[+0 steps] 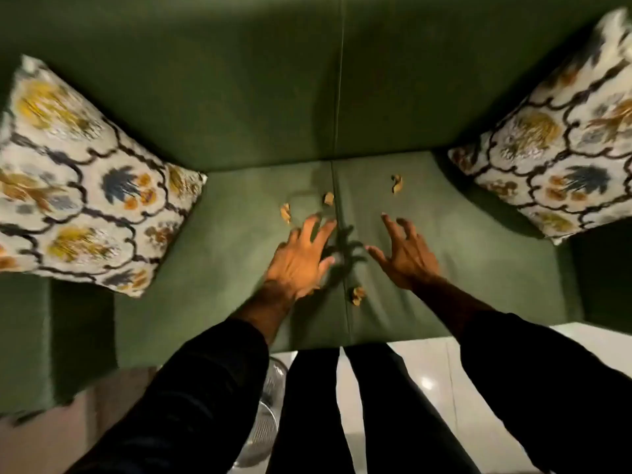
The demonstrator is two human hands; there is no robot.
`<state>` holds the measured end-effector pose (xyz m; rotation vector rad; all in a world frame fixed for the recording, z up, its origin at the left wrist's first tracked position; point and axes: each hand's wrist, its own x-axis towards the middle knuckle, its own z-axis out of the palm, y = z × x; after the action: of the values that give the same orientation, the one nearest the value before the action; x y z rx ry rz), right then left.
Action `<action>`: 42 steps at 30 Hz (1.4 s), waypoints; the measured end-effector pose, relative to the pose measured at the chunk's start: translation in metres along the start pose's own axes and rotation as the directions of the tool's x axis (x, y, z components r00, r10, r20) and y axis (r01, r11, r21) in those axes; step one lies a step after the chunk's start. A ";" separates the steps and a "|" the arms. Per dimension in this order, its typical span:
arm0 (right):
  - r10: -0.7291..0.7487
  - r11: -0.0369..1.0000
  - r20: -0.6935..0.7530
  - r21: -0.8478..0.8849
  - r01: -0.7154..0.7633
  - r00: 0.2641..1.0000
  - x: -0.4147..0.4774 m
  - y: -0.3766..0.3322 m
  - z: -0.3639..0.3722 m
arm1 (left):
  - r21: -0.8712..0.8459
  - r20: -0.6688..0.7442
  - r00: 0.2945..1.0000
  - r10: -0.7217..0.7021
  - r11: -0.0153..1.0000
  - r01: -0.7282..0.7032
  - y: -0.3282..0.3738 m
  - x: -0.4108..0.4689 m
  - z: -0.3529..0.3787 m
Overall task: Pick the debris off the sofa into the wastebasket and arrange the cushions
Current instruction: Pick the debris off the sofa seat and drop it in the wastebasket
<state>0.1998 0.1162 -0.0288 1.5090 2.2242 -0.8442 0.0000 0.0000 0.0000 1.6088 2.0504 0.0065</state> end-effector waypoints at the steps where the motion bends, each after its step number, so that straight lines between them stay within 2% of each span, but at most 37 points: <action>1: -0.003 0.999 0.078 -0.033 0.006 0.997 0.003 0.009 0.015 | -0.028 0.096 0.995 -0.037 0.999 0.040 -0.003 0.000 0.021; 3: -0.029 0.994 0.189 -0.094 0.048 0.982 0.009 0.026 0.047 | -0.034 0.233 0.968 -0.097 0.994 0.108 -0.007 -0.006 0.062; 5: -0.086 0.991 0.310 -0.067 0.112 0.947 0.010 0.040 0.080 | -0.001 0.346 0.925 -0.157 0.986 0.168 -0.015 -0.013 0.103; 8: -0.185 0.972 0.400 -0.062 0.228 0.897 0.010 0.038 0.119 | -0.030 0.379 0.902 -0.207 0.971 0.235 -0.024 -0.016 0.139; 10: -0.192 0.968 0.433 -0.063 0.242 0.881 0.011 0.033 0.141 | -0.041 0.381 0.899 -0.217 0.967 0.251 -0.029 -0.017 0.155; 15: -0.197 0.980 0.362 0.055 0.190 0.911 0.017 0.036 0.160 | -0.061 0.258 0.943 -0.210 0.971 0.232 -0.037 -0.013 0.175; 20: -0.123 0.973 0.249 0.221 0.067 0.961 0.017 0.062 0.134 | -0.101 0.236 0.944 -0.232 0.960 0.261 -0.036 0.003 0.179; 23: 0.061 0.928 0.078 0.363 -0.085 0.995 0.020 0.084 0.114 | -0.132 0.217 0.946 -0.240 0.953 0.272 -0.035 0.007 0.183; 25: 0.247 0.871 -0.062 0.452 -0.193 0.967 0.029 0.098 0.102 | -0.155 0.198 0.948 -0.249 0.947 0.281 -0.034 0.006 0.187; 27: 0.428 0.772 -0.061 0.544 -0.330 0.902 0.042 0.107 0.094 | -0.185 0.163 0.954 -0.251 0.942 0.280 -0.034 0.003 0.192; 29: 0.535 0.645 0.044 0.623 -0.442 0.844 0.054 0.112 0.091 | -0.214 0.129 0.958 -0.258 0.936 0.281 -0.033 0.000 0.197; 31: 0.560 0.569 0.112 0.668 -0.479 0.821 0.061 0.115 0.092 | -0.260 0.106 0.950 -0.292 0.914 0.310 -0.033 -0.002 0.200; 35: 0.521 0.547 0.126 0.710 -0.443 0.844 0.063 0.119 0.101 | -0.314 0.078 0.941 -0.328 0.888 0.335 -0.030 -0.004 0.202; 42: 0.460 0.677 0.055 0.624 -0.390 0.886 0.033 0.111 0.120 | -0.454 0.038 0.905 -0.425 0.799 0.394 -0.011 -0.041 0.223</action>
<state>0.2815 0.0936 -0.1720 2.3003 1.5722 -1.4446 0.0870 -0.1100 -0.1788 0.8718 2.2013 0.3620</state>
